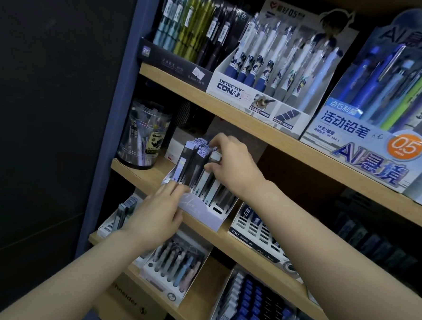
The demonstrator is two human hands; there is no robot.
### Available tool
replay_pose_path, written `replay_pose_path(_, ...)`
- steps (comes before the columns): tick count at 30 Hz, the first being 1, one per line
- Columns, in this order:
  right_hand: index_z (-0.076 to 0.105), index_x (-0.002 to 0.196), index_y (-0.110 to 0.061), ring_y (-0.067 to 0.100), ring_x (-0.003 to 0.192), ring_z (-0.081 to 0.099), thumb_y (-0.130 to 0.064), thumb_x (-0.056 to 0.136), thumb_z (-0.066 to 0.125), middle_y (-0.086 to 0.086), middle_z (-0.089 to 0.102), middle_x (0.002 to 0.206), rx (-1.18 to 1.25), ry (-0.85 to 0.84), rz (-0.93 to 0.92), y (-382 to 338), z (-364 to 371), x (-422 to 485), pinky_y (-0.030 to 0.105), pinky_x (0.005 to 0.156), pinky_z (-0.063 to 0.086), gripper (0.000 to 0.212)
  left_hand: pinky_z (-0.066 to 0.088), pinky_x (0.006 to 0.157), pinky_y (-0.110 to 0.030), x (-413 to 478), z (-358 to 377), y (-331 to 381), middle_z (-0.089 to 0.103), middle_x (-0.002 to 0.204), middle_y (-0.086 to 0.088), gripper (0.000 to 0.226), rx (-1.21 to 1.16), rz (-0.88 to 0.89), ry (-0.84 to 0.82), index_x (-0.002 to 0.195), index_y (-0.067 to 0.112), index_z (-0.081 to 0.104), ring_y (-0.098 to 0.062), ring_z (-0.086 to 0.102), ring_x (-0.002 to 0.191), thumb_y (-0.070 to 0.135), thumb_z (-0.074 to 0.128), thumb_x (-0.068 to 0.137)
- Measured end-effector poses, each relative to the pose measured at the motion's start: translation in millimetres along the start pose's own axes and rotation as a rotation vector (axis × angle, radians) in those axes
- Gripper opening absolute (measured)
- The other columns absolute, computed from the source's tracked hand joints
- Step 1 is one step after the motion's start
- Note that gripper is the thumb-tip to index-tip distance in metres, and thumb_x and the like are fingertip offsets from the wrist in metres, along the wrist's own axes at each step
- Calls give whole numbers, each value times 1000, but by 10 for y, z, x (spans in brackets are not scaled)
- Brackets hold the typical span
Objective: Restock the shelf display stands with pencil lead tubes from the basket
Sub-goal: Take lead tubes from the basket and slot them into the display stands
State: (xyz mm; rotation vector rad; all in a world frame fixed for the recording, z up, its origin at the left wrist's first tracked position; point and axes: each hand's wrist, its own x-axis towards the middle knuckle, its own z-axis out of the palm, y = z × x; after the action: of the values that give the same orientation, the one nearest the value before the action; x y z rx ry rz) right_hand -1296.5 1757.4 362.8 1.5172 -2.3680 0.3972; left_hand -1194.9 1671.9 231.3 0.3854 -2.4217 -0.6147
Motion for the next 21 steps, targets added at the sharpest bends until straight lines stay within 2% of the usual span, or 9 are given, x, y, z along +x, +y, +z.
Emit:
replay_pose_path(2,50,112,-12,24,96,54,-20,86,68,7,51,112,-13,48,-26,14,26,-15,33,78,44,33,39,98,-32,-1,-1,0,38,132,7,40,10,6,4,136,22,36,-11,36,125,18,45,96)
replay_pose_path(5,56,108,-9,22,97,51,-26,91,61,7,55,105,-107,118,-73,83,37,-35,26,77,38,24,40,97,-33,4,9,-17,39,131,6,41,9,16,9,135,21,37,-12,37,124,17,45,96)
replay_pose_path(8,60,108,-9,22,97,53,-27,92,60,6,59,102,-167,163,-86,148,43,-47,26,79,37,24,41,97,-34,10,20,-30,39,130,5,41,9,22,8,135,19,39,-13,37,124,15,46,95)
replay_pose_path(12,61,111,-13,22,100,54,-30,92,58,4,63,103,-262,184,-107,152,80,-35,29,86,36,26,41,96,-33,35,23,-24,39,129,5,41,32,24,3,133,19,39,-13,37,123,15,47,94)
replay_pose_path(16,65,105,-11,22,102,50,-27,92,60,5,61,104,-283,172,-136,142,113,-31,29,87,34,22,40,95,-31,38,15,-16,38,129,6,41,64,16,-11,134,20,37,-12,36,122,16,46,94)
replay_pose_path(21,63,119,-11,24,107,47,-22,95,55,8,57,111,-241,155,-110,148,122,-58,33,84,40,28,40,95,-30,42,6,25,38,131,6,41,70,7,-15,135,20,36,-12,36,124,16,46,95)
